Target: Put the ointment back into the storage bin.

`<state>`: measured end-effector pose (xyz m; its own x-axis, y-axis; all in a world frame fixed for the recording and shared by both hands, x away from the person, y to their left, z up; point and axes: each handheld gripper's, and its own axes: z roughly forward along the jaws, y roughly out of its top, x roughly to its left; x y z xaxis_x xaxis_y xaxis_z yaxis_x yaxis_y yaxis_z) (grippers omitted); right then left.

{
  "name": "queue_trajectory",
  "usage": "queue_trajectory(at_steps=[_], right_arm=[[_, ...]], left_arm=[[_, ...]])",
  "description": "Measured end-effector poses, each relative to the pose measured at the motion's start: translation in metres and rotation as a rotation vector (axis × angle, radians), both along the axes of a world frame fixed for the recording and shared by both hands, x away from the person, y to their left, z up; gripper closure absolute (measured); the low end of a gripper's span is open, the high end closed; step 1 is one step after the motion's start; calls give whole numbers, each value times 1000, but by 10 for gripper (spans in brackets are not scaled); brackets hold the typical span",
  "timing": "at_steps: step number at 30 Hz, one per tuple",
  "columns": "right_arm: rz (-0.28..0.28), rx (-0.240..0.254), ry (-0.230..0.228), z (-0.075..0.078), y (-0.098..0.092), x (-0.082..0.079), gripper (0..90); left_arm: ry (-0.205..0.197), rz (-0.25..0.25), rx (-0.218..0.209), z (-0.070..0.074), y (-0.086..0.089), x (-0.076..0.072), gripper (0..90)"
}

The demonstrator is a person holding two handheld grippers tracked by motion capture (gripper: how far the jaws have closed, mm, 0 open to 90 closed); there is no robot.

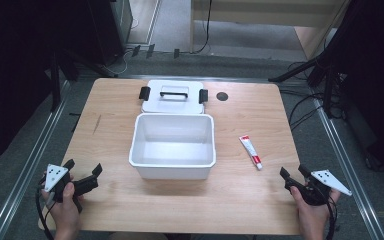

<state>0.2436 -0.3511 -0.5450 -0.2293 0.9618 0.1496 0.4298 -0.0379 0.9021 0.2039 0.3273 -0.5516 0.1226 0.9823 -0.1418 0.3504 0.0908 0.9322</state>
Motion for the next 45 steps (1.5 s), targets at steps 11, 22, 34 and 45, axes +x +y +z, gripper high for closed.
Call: queue_trajectory(at_steps=[11,22,34,45], right_arm=[[-36,-75,74,17,-2,1,296],[28,-175,223,31,18,14,278],[133,-305,402,43,45,38,248],[228,-450,564,48,82,72,212]], left_arm=[[13,-51,33,0,-7,2,0],[-24,-38,-17,-1,-3,-1,0],[-20,-36,-29,-1,-1,0,0],[-8,-51,-37,-1,-1,3,0]])
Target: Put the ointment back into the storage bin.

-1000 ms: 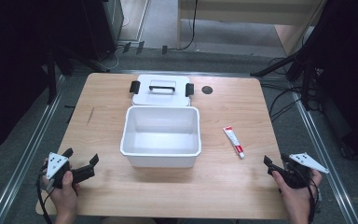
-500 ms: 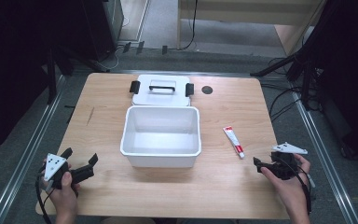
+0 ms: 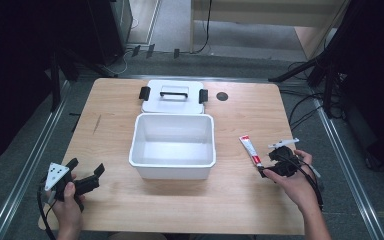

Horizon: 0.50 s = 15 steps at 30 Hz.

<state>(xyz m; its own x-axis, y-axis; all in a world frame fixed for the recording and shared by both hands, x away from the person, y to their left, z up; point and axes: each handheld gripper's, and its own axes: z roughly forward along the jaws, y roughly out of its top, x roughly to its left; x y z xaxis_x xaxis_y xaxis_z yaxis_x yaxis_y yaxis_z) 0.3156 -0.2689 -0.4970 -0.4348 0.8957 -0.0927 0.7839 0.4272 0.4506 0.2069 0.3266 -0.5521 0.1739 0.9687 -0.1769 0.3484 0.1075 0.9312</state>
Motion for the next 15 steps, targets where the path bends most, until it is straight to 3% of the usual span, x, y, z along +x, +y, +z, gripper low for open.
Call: queue_trajectory(at_steps=[2,5,7,8,15], right_arm=[[9,-9,15,1,3,3,209],[38,-52,79,4,14,13,202],[37,-59,95,5,16,16,202],[35,-66,126,7,19,21,203],[11,-95,188,13,24,32,232]], left_arm=[[0,-1,-4,0,0,0,0],[7,-1,-10,0,1,1,0],[8,-1,-13,0,2,1,0],[9,-2,-14,0,2,1,0],[17,-1,-9,0,1,2,0]])
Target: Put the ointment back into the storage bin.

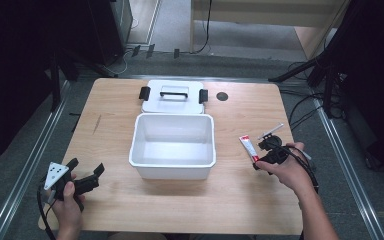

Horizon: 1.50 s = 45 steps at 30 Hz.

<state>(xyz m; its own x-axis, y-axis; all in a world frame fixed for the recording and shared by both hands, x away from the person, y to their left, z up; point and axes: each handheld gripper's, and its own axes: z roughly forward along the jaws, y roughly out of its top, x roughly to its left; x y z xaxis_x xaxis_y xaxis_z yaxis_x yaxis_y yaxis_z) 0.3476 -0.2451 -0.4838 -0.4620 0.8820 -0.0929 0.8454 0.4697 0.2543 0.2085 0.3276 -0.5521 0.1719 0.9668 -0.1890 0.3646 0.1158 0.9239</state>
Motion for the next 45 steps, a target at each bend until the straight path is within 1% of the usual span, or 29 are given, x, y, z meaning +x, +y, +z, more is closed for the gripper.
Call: queue_trajectory(at_steps=[2,3,5,6,7,8,9,12,13,14,15,18,19,20,21,24,25,26,27,28,29,30,31,34,36,37,41,45], right_arm=[[-9,-22,11,1,2,3,250],[-17,-37,26,2,4,7,285],[-12,-35,42,3,5,10,314],[-12,-35,42,3,5,10,314],[-14,-38,52,4,7,12,340],[-13,-33,75,3,7,16,348],[-15,-31,83,3,8,18,361],[-20,-31,94,3,9,23,379],[-2,-50,90,3,10,26,434],[-2,-50,90,3,10,26,434],[-11,-49,107,3,13,30,464],[-24,-46,112,3,16,34,472],[-21,-61,114,2,19,38,477],[-21,-61,114,2,19,38,477],[-21,-76,117,0,22,42,493],[-9,-64,130,-3,25,45,499],[2,-64,144,-7,28,47,509],[2,-64,144,-7,28,47,509],[-5,-70,160,-10,32,49,527],[-5,-70,160,-10,32,49,527],[-6,-71,175,-13,34,51,557],[-6,-71,175,-13,34,51,557],[-8,-71,183,-14,35,52,576],[-33,-82,197,-18,38,56,619],[-36,-89,192,-19,39,58,642],[-47,-91,194,-19,39,59,651],[-64,-89,200,-20,39,62,685],[-60,-88,203,-19,39,63,704]], left_arm=[[0,-1,2,0,0,0,0],[1,-1,1,0,0,0,0],[1,0,0,0,0,0,0],[3,0,-1,0,0,0,0],[5,-1,-1,0,0,1,0],[2,-3,0,0,0,1,0],[2,-4,0,0,0,1,0],[3,-5,3,0,0,1,0],[4,-5,3,0,0,1,0],[4,-5,3,0,0,1,0],[6,-6,3,0,0,1,0],[8,-6,4,0,0,1,0],[8,-7,4,0,0,1,0],[8,-7,4,0,0,1,0],[8,-8,3,0,0,1,0],[6,-7,-1,0,0,1,0],[8,-7,-4,0,0,2,0],[8,-7,-4,0,0,2,0],[10,-8,-7,0,0,2,0],[10,-8,-7,0,0,2,0],[11,-8,-7,0,0,2,0],[11,-9,-7,0,0,2,0],[11,-10,-7,0,0,2,0],[13,-10,-10,0,1,2,0],[14,-10,-11,0,1,2,0],[15,-10,-12,0,1,3,0],[16,-9,-13,0,1,3,0],[16,-8,-15,0,1,3,0]])
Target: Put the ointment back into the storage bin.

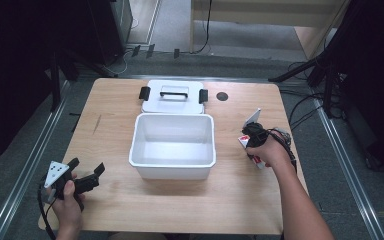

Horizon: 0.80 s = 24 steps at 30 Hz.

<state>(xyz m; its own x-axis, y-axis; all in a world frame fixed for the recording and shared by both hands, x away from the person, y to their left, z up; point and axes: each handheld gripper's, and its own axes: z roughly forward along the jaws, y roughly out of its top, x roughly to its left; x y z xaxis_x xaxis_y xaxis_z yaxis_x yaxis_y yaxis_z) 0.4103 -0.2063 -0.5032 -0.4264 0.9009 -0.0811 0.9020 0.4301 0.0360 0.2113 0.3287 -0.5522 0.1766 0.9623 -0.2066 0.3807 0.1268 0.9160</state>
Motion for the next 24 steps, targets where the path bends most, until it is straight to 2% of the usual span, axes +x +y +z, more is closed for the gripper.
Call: queue_trajectory(at_steps=[3,4,9,13,23,24], right_arm=[[1,3,1,0,-1,0,708],[-16,11,6,0,-1,0,710],[6,18,12,0,-4,0,714],[3,27,9,4,-5,-1,714],[37,63,-23,30,6,-4,715],[46,68,-30,37,10,-3,715]], left_arm=[[1,0,0,0,0,0,0],[1,0,1,0,0,0,0],[1,1,10,0,-1,0,0],[1,0,3,0,0,0,0],[4,2,-11,0,1,0,0],[5,4,-13,0,1,1,0]])
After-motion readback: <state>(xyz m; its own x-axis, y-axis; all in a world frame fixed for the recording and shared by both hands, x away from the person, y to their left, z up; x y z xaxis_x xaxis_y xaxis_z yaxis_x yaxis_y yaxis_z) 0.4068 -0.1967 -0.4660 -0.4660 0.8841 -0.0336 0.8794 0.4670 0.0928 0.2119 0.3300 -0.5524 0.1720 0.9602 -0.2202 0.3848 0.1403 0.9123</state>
